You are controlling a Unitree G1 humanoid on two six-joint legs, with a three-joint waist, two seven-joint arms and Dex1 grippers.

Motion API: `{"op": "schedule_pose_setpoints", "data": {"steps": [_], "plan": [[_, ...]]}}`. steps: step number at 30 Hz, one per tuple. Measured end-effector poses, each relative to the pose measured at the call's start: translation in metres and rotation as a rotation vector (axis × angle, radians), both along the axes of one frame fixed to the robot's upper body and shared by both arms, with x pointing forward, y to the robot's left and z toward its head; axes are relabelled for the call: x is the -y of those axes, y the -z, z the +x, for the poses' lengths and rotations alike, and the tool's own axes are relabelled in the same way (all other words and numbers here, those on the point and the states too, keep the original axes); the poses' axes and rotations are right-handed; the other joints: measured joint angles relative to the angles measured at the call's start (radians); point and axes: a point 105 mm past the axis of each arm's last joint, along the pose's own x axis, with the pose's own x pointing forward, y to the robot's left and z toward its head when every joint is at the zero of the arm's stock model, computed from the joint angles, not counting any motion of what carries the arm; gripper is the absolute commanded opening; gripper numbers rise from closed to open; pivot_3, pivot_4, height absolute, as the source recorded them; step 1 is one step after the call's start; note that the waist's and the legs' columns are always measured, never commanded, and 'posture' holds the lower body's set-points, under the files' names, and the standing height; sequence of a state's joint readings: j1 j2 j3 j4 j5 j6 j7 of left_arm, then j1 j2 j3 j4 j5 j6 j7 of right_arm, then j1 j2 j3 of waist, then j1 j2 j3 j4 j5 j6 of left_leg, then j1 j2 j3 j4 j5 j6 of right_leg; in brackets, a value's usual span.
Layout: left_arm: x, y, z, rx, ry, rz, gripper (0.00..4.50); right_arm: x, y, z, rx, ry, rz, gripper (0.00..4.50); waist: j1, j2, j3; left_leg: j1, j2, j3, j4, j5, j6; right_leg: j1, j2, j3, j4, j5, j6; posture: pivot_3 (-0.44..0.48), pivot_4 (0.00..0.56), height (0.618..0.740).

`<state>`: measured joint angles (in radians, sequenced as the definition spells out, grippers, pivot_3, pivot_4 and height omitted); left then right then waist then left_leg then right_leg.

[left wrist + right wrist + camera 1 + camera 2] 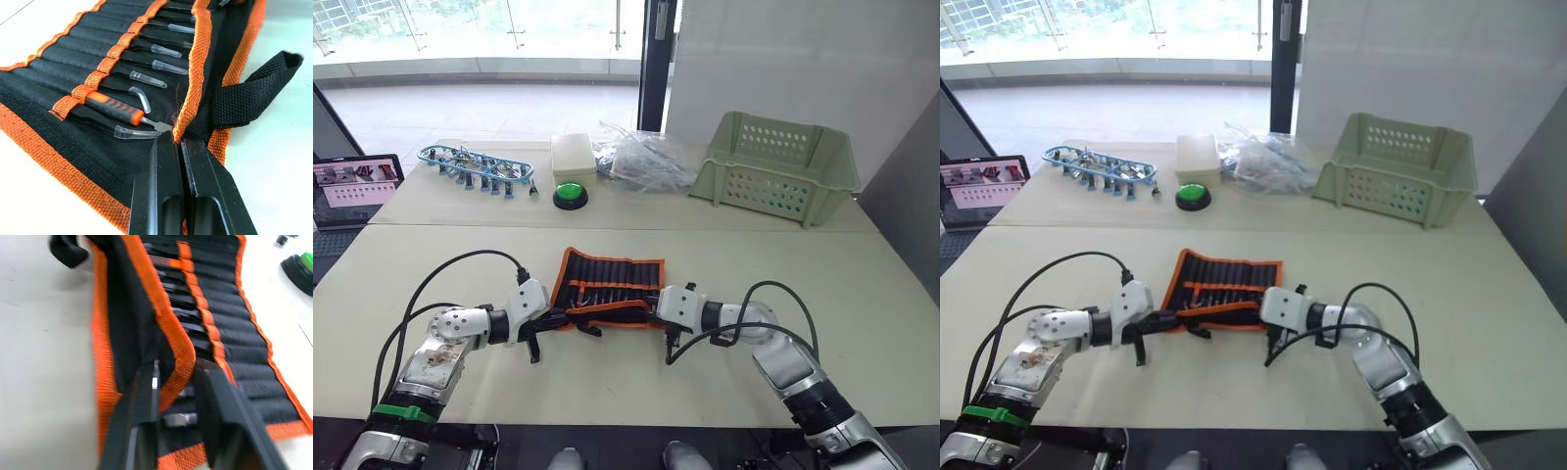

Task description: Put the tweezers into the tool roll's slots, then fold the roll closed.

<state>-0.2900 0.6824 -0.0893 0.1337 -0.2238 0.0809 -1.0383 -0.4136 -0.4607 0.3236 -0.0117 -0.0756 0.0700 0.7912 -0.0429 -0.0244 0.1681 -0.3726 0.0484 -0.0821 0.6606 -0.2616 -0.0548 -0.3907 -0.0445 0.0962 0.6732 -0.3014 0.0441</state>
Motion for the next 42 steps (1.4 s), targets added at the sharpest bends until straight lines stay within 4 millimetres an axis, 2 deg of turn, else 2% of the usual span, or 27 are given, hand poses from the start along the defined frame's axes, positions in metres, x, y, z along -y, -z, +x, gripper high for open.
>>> {"op": "schedule_pose_setpoints", "data": {"steps": [3, 6, 9, 11, 13, 19, 28, 33, 38, 42], "plan": [[0.001, -0.002, 0.001, -0.008, -0.01, -0.001, 0.0, 0.001, -0.009, 0.0, -0.008, 0.035, 0.072, 3.28, 0.0, 0.0, 0.0, 0.0, 0.0, 0.0, 0.0, 0.0, 0.0, 0.0, 0.0, 0.0, 0.0, 0.0, 0.0, 0.0, 0.15, 0.713], [0.001, -0.006, 0.002, -0.02, -0.021, -0.013, 0.0, 0.0, -0.021, -0.008, -0.002, 0.011, 0.135, 3.28, 0.0, 0.0, 0.0, -0.001, 0.0, 0.0, 0.0, 0.0, 0.0, 0.0, 0.0, 0.0, 0.0, 0.0, 0.0, 0.0, 0.15, 0.713], [0.002, -0.013, -0.001, -0.025, -0.001, 0.003, 0.0, -0.01, -0.032, -0.023, 0.024, -0.062, 0.187, 3.28, -0.001, 0.0, 0.0, -0.001, 0.0, 0.0, 0.0, 0.0, 0.0, -0.001, 0.0, 0.0, 0.0, 0.0, 0.0, 0.0, 0.15, 0.713], [0.003, -0.016, -0.003, -0.019, 0.025, 0.014, 0.0, -0.021, -0.041, -0.03, 0.036, -0.105, 0.244, 2.73, -0.004, 0.0, 0.0, -0.001, 0.0, 0.0, 0.0, 0.0, 0.0, -0.001, 0.0, 0.0, 0.0, 0.0, 0.0, 0.0, 0.15, 0.713], [0.004, -0.017, -0.004, -0.02, 0.037, 0.018, 0.0, -0.028, -0.041, -0.035, 0.034, -0.14, 0.24, 2.07, -0.003, 0.0, 0.0, 0.0, 0.0, 0.0, 0.0, 0.0, 0.0, 0.0, 0.0, 0.0, 0.0, 0.0, 0.0, 0.0, 0.15, 0.713], [0.004, -0.016, -0.006, -0.034, 0.054, 0.025, 0.0, -0.037, -0.012, -0.032, -0.014, -0.131, 0.181, 0.03, -0.003, 0.0, 0.0, -0.001, 0.0, 0.0, 0.0, 0.0, 0.0, -0.001, 0.0, 0.0, 0.0, 0.0, 0.0, 0.0, 0.15, 0.713], [0.005, -0.019, -0.005, -0.011, 0.06, 0.044, 0.0, -0.036, 0.001, -0.012, -0.012, -0.067, 0.163, 0.03, -0.002, 0.0, 0.0, -0.001, 0.0, 0.0, 0.0, 0.0, 0.0, -0.001, 0.0, 0.0, 0.0, 0.0, 0.0, 0.0, 0.15, 0.713], [0.001, -0.02, -0.002, 0.003, 0.044, 0.042, 1.5, -0.035, 0.006, -0.01, -0.024, -0.05, 0.16, 0.0, -0.003, 0.0, 0.0, -0.001, 0.0, 0.0, 0.0, 0.0, 0.0, -0.002, 0.0, 0.0, 0.0, 0.0, 0.0, 0.0, 0.15, 0.713], [-0.003, -0.029, 0.0, 0.035, 0.043, 0.016, 3.19, -0.033, 0.011, -0.006, -0.028, -0.023, 0.152, 0.0, -0.003, 0.0, 0.0, -0.001, 0.0, 0.0, 0.0, 0.0, 0.0, -0.002, 0.0, 0.0, 0.0, 0.0, 0.0, 0.0, 0.15, 0.713], [-0.01, -0.044, 0.001, 0.073, 0.007, -0.041, 3.19, -0.033, 0.011, -0.004, -0.03, -0.016, 0.147, 0.0, -0.004, 0.0, 0.0, -0.001, 0.0, 0.0, 0.0, 0.0, 0.0, -0.002, 0.0, 0.0, 0.0, 0.0, 0.0, 0.0, 0.15, 0.713]]}}
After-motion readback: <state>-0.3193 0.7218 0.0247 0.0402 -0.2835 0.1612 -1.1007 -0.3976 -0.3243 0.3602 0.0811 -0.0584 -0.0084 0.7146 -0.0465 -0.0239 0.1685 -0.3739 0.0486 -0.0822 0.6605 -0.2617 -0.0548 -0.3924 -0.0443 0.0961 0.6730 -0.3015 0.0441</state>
